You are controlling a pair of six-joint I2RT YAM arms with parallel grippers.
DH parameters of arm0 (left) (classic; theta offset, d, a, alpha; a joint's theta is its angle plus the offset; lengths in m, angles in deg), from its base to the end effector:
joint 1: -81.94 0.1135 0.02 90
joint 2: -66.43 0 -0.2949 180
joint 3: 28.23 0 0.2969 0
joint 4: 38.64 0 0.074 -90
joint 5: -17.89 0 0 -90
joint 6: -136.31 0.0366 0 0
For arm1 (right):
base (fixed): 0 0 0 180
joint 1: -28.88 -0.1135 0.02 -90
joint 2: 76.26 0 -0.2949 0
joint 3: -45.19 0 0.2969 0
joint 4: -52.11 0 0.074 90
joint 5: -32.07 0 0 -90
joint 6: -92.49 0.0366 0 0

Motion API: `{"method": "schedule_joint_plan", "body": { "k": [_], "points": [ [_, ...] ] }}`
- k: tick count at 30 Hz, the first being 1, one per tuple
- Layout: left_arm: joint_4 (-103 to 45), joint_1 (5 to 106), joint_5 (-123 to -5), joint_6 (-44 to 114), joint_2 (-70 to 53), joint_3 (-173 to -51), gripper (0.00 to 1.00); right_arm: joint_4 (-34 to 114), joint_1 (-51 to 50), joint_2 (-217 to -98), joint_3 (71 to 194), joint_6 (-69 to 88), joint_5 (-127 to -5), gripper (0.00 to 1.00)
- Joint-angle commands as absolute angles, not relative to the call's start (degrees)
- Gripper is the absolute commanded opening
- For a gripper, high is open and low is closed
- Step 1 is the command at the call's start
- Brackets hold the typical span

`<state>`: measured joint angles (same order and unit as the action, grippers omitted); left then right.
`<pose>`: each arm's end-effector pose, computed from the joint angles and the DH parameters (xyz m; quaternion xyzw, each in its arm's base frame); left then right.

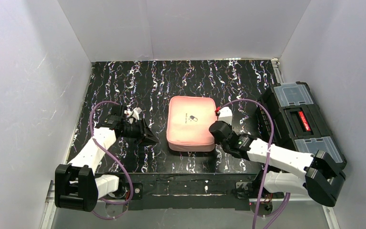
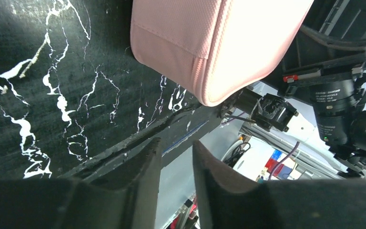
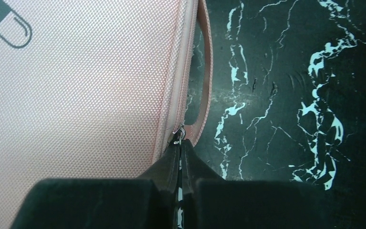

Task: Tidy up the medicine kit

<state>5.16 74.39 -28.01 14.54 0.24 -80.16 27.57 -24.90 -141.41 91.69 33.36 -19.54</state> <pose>0.2363 -0.0570 0.2251 -0.0859 0.8929 -0.4257 0.1187 0.1674 0.1901 0.2159 -0.0441 0.8754 0.0295 0.4805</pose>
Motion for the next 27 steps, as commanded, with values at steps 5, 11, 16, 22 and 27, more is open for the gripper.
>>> {"method": "schedule_joint_plan", "body": {
  "k": [5, 11, 16, 22, 27],
  "points": [
    [8.3, 74.8, -26.2, 14.5, 6.0, -80.7, 0.57, 34.0, -35.2, -139.7, 91.5, 37.1, -18.2, 0.01],
    [8.4, 74.8, -26.0, 13.2, 7.5, -79.1, 0.65, 34.7, -41.8, -144.5, 94.3, 40.4, -15.4, 0.01],
    [8.4, 74.8, -26.7, 12.4, 8.0, -78.2, 0.73, 36.8, -46.0, -148.5, 97.0, 41.2, -14.6, 0.01],
    [8.0, 74.8, -27.6, 12.3, 6.7, -78.3, 0.75, 36.5, -50.6, -153.1, 102.2, 40.8, -13.8, 0.01],
    [6.5, 74.8, -28.7, 11.9, 4.3, -78.5, 0.75, 36.5, -52.5, -154.6, 104.5, 40.0, -13.7, 0.01]
  ]
}}
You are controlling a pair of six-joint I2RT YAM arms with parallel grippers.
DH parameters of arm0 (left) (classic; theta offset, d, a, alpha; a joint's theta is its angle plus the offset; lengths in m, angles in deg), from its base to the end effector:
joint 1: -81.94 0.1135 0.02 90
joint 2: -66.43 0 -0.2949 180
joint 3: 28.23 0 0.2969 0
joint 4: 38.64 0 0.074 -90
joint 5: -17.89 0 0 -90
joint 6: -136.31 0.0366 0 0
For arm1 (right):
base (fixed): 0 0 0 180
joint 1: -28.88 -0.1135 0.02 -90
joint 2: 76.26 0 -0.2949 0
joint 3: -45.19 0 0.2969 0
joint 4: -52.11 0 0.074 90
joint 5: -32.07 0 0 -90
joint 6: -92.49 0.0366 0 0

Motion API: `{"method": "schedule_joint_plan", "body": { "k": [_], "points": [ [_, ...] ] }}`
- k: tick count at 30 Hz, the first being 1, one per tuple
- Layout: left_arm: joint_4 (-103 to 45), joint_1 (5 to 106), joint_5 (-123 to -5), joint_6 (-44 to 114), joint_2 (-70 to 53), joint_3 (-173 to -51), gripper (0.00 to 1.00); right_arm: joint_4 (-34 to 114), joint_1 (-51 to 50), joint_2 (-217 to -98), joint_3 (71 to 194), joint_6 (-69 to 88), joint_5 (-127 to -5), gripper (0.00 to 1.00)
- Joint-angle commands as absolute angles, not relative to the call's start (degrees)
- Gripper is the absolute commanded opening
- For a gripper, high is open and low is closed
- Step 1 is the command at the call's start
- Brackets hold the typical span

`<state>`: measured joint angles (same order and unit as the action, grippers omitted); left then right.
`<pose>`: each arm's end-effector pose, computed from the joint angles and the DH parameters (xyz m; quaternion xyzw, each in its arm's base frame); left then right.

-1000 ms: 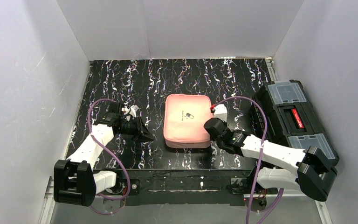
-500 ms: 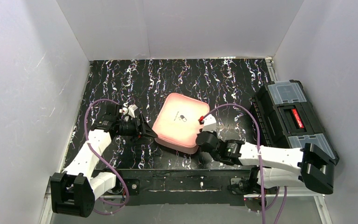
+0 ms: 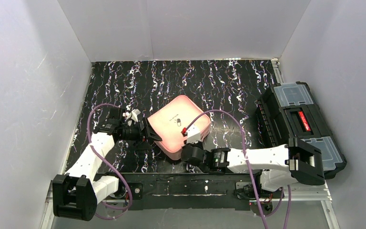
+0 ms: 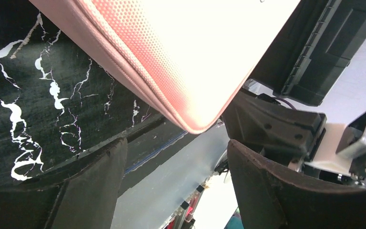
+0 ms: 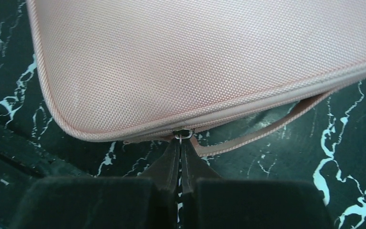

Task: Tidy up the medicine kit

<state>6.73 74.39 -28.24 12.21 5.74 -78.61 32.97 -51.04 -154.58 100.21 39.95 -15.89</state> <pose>0.2191 -0.0546 0.2346 -0.0963 0.8879 -0.4309 0.1289 0.0780 0.2986 0.2166 -0.1745 0.8486 0.1510 0.4760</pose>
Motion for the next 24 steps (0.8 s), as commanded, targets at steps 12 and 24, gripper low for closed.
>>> {"method": "schedule_joint_plan", "body": {
  "k": [12, 24],
  "points": [
    [4.3, 74.8, -31.2, 12.0, 0.2, -78.6, 0.67, 37.6, -56.4, -158.3, 106.6, 40.5, -14.2, 0.01],
    [2.8, 74.8, -31.0, 12.6, -1.0, -77.7, 0.18, 36.9, -58.6, -158.5, 106.7, 41.2, -13.0, 0.01]
  ]
}}
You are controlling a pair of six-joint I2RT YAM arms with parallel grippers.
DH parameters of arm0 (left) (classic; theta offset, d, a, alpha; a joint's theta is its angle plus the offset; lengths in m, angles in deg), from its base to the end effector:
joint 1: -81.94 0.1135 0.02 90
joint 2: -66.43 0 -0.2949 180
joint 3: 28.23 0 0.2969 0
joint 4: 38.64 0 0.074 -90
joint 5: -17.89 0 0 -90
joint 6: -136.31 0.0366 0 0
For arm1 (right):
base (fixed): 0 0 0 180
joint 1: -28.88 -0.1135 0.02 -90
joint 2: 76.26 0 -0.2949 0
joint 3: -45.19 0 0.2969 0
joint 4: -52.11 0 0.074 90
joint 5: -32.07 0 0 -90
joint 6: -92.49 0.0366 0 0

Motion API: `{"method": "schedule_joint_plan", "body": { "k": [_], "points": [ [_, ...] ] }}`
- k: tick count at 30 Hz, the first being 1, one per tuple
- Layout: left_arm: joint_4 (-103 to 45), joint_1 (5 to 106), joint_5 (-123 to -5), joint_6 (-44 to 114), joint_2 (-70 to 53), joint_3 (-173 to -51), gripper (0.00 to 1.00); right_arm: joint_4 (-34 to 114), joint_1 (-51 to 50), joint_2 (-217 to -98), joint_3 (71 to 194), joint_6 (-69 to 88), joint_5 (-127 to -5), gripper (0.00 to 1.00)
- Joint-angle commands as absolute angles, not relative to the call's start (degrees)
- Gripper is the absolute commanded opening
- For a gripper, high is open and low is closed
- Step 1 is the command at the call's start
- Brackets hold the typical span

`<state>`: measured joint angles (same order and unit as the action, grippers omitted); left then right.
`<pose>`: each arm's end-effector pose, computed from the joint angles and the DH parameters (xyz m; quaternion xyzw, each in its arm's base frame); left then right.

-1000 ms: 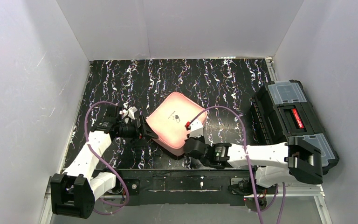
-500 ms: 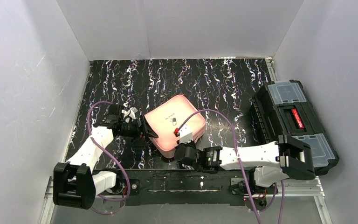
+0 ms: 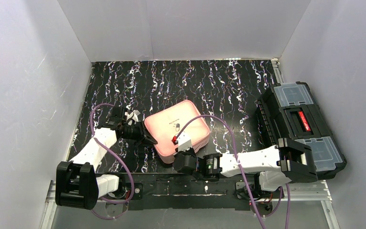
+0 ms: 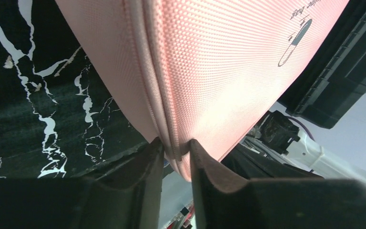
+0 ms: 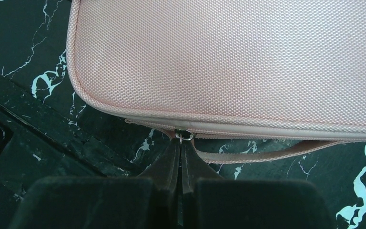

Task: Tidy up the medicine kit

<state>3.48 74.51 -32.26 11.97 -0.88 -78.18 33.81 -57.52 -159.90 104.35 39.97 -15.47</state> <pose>0.2364 -0.0545 0.2090 -0.1238 0.9030 -0.3954 0.1140 0.0455 0.3295 0.2150 -0.2216 0.8375 0.1734 0.4684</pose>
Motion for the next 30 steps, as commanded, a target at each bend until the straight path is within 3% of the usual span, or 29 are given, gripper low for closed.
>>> {"method": "schedule_joint_plan", "body": {
  "k": [1, 7, 17, 30],
  "points": [
    [2.8, 74.8, -31.0, 12.7, -1.2, -77.6, 0.13, 36.5, -58.7, -158.3, 106.4, 41.5, -12.7, 0.01],
    [2.8, 74.8, -31.1, 12.9, -0.9, -77.6, 0.00, 32.6, -58.7, -155.7, 104.5, 44.2, -10.0, 0.01],
    [4.1, 74.8, -31.0, 13.7, -0.1, -78.8, 0.00, 18.8, -56.1, -150.1, 100.8, 51.5, -3.1, 0.01],
    [7.0, 74.8, -29.7, 15.3, 1.9, -80.2, 0.00, 13.3, -42.8, -140.4, 94.7, 51.9, -4.1, 0.01]
  ]
}}
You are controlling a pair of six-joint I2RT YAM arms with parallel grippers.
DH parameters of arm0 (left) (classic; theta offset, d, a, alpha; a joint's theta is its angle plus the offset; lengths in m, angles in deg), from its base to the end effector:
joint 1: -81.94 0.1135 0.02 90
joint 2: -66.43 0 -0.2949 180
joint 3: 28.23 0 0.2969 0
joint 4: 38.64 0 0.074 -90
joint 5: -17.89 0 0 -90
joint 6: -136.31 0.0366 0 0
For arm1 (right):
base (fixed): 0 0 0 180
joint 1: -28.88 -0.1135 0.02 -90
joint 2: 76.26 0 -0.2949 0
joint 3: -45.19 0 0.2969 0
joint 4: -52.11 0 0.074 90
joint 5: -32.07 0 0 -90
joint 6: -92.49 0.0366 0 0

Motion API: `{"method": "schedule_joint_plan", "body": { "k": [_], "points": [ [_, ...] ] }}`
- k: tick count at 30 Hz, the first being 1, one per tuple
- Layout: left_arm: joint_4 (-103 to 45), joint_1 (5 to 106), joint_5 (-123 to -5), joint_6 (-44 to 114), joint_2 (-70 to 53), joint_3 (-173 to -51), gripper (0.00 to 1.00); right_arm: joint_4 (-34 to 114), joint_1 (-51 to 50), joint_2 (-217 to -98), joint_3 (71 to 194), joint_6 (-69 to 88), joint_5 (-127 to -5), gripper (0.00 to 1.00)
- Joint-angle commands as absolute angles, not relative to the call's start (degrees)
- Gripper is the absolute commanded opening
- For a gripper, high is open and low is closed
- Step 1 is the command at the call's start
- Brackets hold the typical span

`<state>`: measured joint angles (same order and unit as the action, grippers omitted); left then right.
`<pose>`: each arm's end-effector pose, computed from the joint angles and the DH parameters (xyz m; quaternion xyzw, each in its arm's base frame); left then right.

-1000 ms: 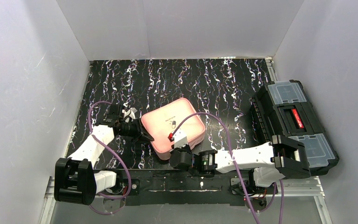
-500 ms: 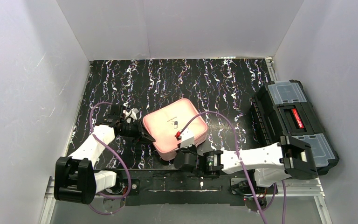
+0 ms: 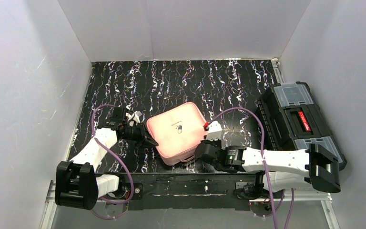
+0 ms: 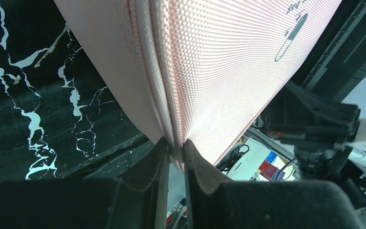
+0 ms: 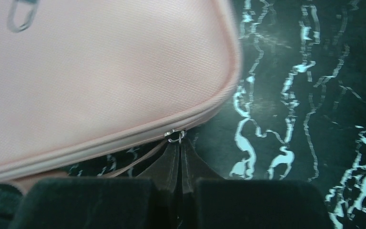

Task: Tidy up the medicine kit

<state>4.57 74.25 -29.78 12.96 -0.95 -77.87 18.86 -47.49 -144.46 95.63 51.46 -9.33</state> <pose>0.2330 -0.0563 0.2069 -0.1122 0.9003 -0.4093 0.0965 0.0868 0.2414 0.2204 -0.0701 0.8672 0.0921 0.4843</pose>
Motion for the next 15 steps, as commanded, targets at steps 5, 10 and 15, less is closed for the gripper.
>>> {"method": "schedule_joint_plan", "body": {
  "k": [5, 10, 15],
  "points": [
    [8.4, 75.0, -30.0, 15.9, 2.5, -81.4, 0.00, 12.3, -35.5, -135.8, 93.2, 48.6, -5.9, 0.01],
    [8.4, 75.5, -30.2, 16.3, 1.6, -82.2, 0.00, 13.9, -33.0, -132.5, 90.8, 45.9, -7.5, 0.01],
    [7.4, 76.1, -30.6, 16.3, -0.8, -83.0, 0.00, 12.9, -34.4, -130.6, 88.9, 48.2, -10.9, 0.01]
  ]
}}
